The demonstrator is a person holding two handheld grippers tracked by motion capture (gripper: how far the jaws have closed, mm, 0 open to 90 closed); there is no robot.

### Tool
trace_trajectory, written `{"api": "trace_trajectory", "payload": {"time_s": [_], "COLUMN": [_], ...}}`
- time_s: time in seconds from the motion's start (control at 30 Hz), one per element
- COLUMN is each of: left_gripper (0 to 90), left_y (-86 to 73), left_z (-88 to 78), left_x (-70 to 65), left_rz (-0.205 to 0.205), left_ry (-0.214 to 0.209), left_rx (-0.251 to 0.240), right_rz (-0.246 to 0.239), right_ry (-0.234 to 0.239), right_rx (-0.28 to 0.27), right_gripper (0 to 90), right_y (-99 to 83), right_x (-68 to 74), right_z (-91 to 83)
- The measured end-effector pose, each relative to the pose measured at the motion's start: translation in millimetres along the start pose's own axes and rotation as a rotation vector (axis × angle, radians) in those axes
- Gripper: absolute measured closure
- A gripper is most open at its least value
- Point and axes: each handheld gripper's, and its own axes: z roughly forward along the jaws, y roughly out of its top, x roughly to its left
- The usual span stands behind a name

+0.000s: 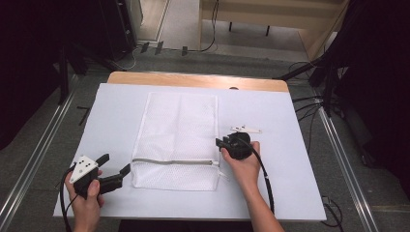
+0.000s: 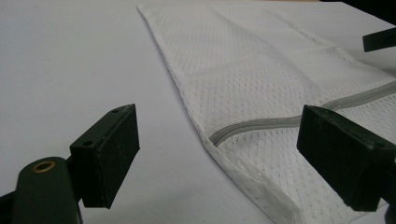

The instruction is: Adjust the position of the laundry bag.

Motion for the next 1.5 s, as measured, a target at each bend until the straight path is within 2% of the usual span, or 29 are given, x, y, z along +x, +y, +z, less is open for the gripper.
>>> {"api": "trace_trajectory", "payload": {"time_s": [0.13,0.2,0.27,0.33,0.57,0.73,0.87,0.9,0.97,1.03,1.23,1.37,1.5], "left_gripper": [13.1,13.2,13.2,13.2,13.2,13.2,13.2,13.3,13.3,13.3,13.3,13.3,13.3], "left_y": [-0.1,-0.1,0.0,0.0,-0.1,-0.2,-0.4,-0.4,-0.3,-0.5,-0.8,-0.8,-1.0], "left_z": [0.6,0.8,0.8,-0.2,0.9,0.7,1.8,2.0,2.0,1.7,1.4,1.2,2.0], "left_x": [-0.6,-0.5,-0.3,-0.5,-1.9,-1.9,-0.9,-1.0,-1.3,-1.3,-0.3,-0.5,-1.2], "left_rz": [0.006,0.005,-0.002,-0.013,-0.008,-0.01,-0.021,-0.02,-0.019,-0.018,-0.022,-0.019,-0.018], "left_ry": [-0.001,-0.002,-0.005,-0.014,-0.012,-0.012,-0.013,-0.012,-0.012,-0.012,-0.011,-0.012,-0.012], "left_rx": [0.006,0.006,0.004,0.0,0.009,0.009,0.012,0.014,0.012,0.013,0.014,0.015,0.015], "right_rz": [0.037,0.034,0.057,0.068,0.102,0.112,0.101,0.079,0.072,0.072,0.04,0.039,0.049], "right_ry": [0.008,0.001,-0.015,-0.01,-0.002,-0.021,-0.022,-0.048,-0.075,-0.072,-0.083,-0.096,-0.104], "right_rx": [0.033,0.042,0.063,0.073,0.115,0.133,0.153,0.159,0.161,0.165,0.131,0.123,0.108], "right_gripper": [67.2,67.2,67.2,67.3,68.6,67.3,68.2,74.8,83.9,90.0,90.0,90.0,90.0], "right_y": [-0.2,-0.6,-1.9,-2.7,-5.0,-8.1,-9.0,-9.1,-8.5,-8.3,-7.6,-7.9,-10.7], "right_x": [2.5,3.3,4.3,4.3,9.6,12.7,18.8,21.8,22.0,19.6,16.5,11.9,-1.1], "right_z": [7.1,8.0,9.6,9.4,5.9,4.4,3.5,4.2,4.7,4.5,-5.4,-11.3,-22.2]}}
